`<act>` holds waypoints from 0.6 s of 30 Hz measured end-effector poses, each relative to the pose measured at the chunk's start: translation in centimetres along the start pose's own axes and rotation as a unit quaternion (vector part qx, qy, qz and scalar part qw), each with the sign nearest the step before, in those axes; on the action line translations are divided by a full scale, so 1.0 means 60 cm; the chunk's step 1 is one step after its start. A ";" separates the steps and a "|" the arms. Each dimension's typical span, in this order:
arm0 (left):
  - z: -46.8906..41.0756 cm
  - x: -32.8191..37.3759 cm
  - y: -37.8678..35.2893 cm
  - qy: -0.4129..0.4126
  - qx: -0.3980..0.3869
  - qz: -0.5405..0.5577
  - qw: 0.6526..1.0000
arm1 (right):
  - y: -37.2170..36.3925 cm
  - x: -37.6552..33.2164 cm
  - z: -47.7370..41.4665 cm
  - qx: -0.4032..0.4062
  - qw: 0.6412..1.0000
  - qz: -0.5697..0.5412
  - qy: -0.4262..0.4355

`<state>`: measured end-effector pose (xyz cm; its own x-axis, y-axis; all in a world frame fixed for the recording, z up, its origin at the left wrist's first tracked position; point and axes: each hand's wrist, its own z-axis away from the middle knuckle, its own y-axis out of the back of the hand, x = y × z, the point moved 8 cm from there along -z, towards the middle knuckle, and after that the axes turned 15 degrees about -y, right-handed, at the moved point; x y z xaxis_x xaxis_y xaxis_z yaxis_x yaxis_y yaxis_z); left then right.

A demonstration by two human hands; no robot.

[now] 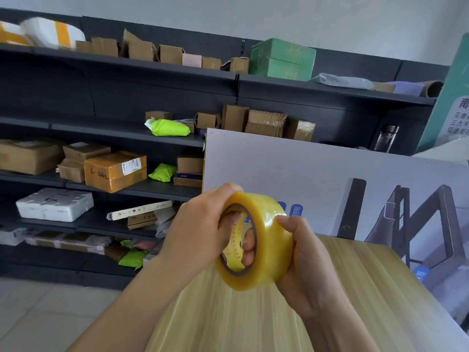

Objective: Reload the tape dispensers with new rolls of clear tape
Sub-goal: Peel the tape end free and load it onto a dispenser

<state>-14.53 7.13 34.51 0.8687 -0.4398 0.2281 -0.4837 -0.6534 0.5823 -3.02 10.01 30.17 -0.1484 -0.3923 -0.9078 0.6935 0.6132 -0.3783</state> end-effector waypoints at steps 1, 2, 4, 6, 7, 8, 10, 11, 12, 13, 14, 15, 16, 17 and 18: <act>0.000 -0.002 0.001 0.001 -0.002 -0.004 1.000 | 0.001 -0.001 0.000 -0.002 1.000 -0.006 0.001; 0.000 0.000 0.003 -0.002 -0.001 0.002 1.000 | 0.002 -0.002 -0.001 -0.007 1.000 -0.012 0.003; -0.004 0.015 0.004 -0.041 0.003 0.095 0.995 | 0.002 -0.006 0.000 -0.016 1.000 -0.020 0.005; -0.007 0.041 0.008 -0.090 -0.001 0.234 0.968 | -0.003 -0.007 0.001 -0.039 0.999 -0.026 -0.001; -0.009 0.048 0.009 -0.100 -0.014 0.265 0.959 | -0.008 -0.007 0.003 -0.055 0.998 -0.032 -0.004; -0.011 0.048 0.006 -0.098 -0.034 0.259 0.960 | -0.009 -0.006 0.005 -0.067 0.997 -0.039 -0.005; -0.014 0.037 -0.002 -0.082 -0.072 0.206 0.973 | -0.009 -0.003 0.004 -0.079 0.996 -0.037 -0.003; -0.015 0.032 -0.004 -0.077 -0.080 0.187 0.976 | -0.009 -0.002 0.003 -0.084 0.996 -0.021 0.003; -0.017 0.031 -0.005 -0.075 -0.083 0.179 0.978 | -0.009 -0.002 0.003 -0.087 0.996 -0.002 0.011; -0.018 0.030 -0.004 -0.072 -0.083 0.174 0.979 | -0.009 -0.002 0.002 -0.087 0.996 0.014 0.017; -0.018 0.029 -0.004 -0.067 -0.083 0.173 0.979 | -0.006 -0.001 0.002 -0.089 0.996 0.024 0.021; -0.018 0.025 -0.002 -0.065 -0.084 0.172 0.979 | -0.004 -0.002 0.002 -0.091 0.995 0.034 0.025; -0.018 0.023 0.000 -0.072 -0.087 0.165 0.980 | -0.002 -0.003 0.003 -0.094 0.994 0.042 0.026; -0.019 0.024 0.002 -0.089 -0.094 0.154 0.980 | -0.002 -0.005 0.004 -0.103 0.993 0.046 0.025; -0.019 0.026 0.002 -0.113 -0.105 0.145 0.977 | 0.001 -0.005 0.004 -0.117 0.992 0.044 0.021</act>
<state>-13.12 7.05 35.81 0.6404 -0.7286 0.2430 -0.6535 -0.3507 0.6708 -2.78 10.00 30.46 -0.1269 -0.3045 -0.9440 0.5230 0.7882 -0.3245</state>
